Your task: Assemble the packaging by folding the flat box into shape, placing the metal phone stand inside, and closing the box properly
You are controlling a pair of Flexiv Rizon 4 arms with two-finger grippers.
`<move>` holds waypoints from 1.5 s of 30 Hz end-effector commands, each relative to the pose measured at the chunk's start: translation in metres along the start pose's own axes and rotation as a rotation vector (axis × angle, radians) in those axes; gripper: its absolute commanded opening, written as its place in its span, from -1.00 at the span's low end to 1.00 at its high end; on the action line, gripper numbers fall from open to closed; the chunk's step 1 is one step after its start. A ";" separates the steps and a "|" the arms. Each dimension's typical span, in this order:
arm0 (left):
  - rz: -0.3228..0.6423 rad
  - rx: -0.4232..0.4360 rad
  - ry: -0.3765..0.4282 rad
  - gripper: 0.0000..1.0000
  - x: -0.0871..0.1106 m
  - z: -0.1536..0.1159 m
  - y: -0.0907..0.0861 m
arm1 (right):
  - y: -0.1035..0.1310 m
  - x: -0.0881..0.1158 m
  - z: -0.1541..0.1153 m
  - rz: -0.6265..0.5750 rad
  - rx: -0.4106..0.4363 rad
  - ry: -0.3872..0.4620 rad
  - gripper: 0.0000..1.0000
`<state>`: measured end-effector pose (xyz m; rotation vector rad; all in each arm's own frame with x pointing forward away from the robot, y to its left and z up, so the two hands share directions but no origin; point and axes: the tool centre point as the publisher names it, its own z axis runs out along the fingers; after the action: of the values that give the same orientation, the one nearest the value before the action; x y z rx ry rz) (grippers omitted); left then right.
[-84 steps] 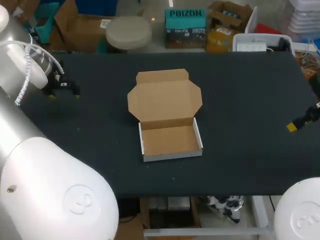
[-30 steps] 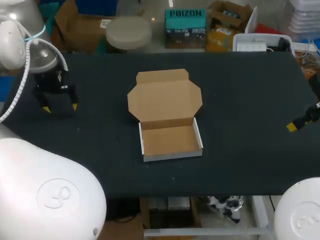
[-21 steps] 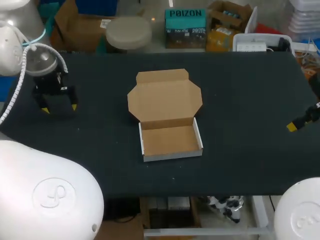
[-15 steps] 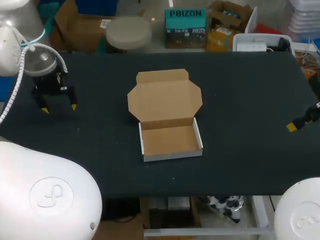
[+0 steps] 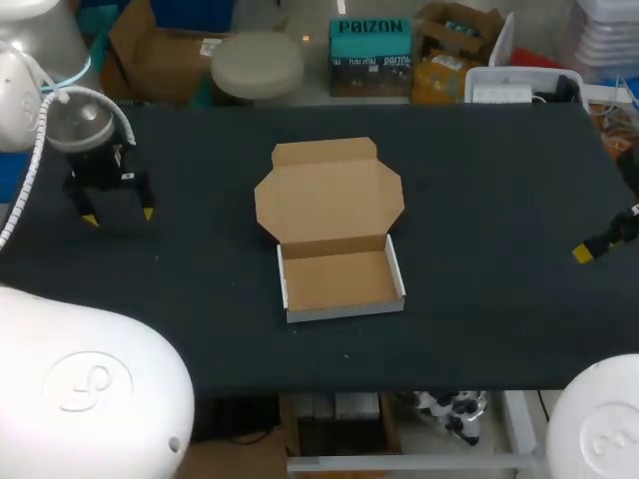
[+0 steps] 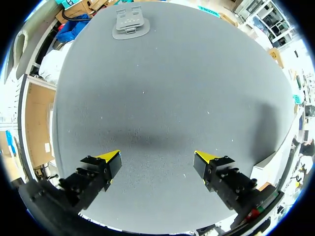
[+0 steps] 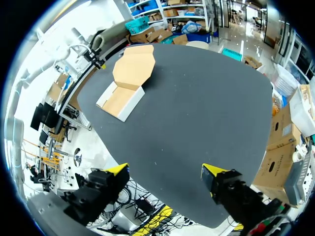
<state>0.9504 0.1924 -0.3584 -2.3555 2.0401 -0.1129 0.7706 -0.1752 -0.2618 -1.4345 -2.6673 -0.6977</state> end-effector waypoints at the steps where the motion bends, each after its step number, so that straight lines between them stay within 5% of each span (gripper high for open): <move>1: -0.001 -0.001 -0.008 1.00 0.001 -0.001 0.000 | 0.000 0.000 -0.002 0.001 0.003 0.002 1.00; 19: -0.078 0.024 -0.024 1.00 -0.021 0.021 -0.056 | 0.000 0.000 -0.002 0.001 0.003 0.002 1.00; 45: -0.075 0.067 -0.033 1.00 -0.024 0.024 -0.090 | 0.000 0.000 -0.002 0.001 0.003 0.002 1.00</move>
<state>1.0307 0.2296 -0.3764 -2.3753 1.9059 -0.1616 0.7706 -0.1752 -0.2618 -1.4346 -2.6673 -0.6976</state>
